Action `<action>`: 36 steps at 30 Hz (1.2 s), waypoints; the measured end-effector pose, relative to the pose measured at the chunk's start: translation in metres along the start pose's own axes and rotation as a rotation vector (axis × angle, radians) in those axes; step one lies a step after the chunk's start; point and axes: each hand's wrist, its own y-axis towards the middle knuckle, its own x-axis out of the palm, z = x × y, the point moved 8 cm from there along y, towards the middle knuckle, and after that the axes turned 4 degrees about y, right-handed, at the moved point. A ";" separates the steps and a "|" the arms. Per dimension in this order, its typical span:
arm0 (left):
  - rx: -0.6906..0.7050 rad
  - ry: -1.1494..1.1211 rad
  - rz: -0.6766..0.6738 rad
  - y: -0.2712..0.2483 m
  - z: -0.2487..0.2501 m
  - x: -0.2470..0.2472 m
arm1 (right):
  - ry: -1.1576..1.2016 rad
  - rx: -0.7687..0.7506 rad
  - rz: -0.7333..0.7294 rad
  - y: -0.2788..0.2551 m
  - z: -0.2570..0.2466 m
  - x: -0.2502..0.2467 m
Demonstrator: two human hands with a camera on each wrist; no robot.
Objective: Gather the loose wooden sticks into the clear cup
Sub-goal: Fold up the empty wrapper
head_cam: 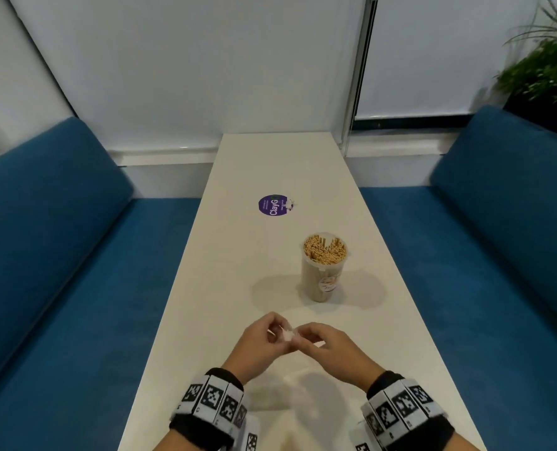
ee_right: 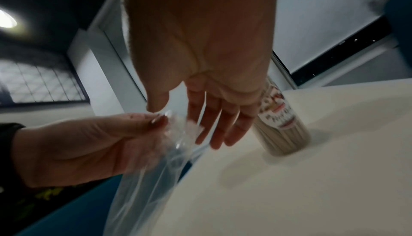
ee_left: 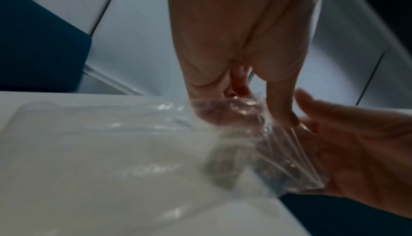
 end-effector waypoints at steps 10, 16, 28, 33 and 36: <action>0.127 0.148 0.014 -0.023 0.054 -0.029 | 0.335 -0.189 0.289 -0.021 -0.071 -0.060; 0.101 0.176 0.056 -0.037 0.045 -0.044 | 0.165 -0.274 0.480 -0.036 -0.080 -0.091; 0.163 0.326 0.024 -0.038 0.062 -0.040 | -0.001 -0.371 0.393 -0.036 -0.083 -0.066; 0.248 -0.059 0.090 -0.023 0.100 -0.035 | -0.067 -0.444 0.310 -0.037 -0.106 -0.051; 0.272 -0.099 0.152 -0.021 0.103 -0.041 | -0.073 -0.453 0.299 -0.035 -0.112 -0.053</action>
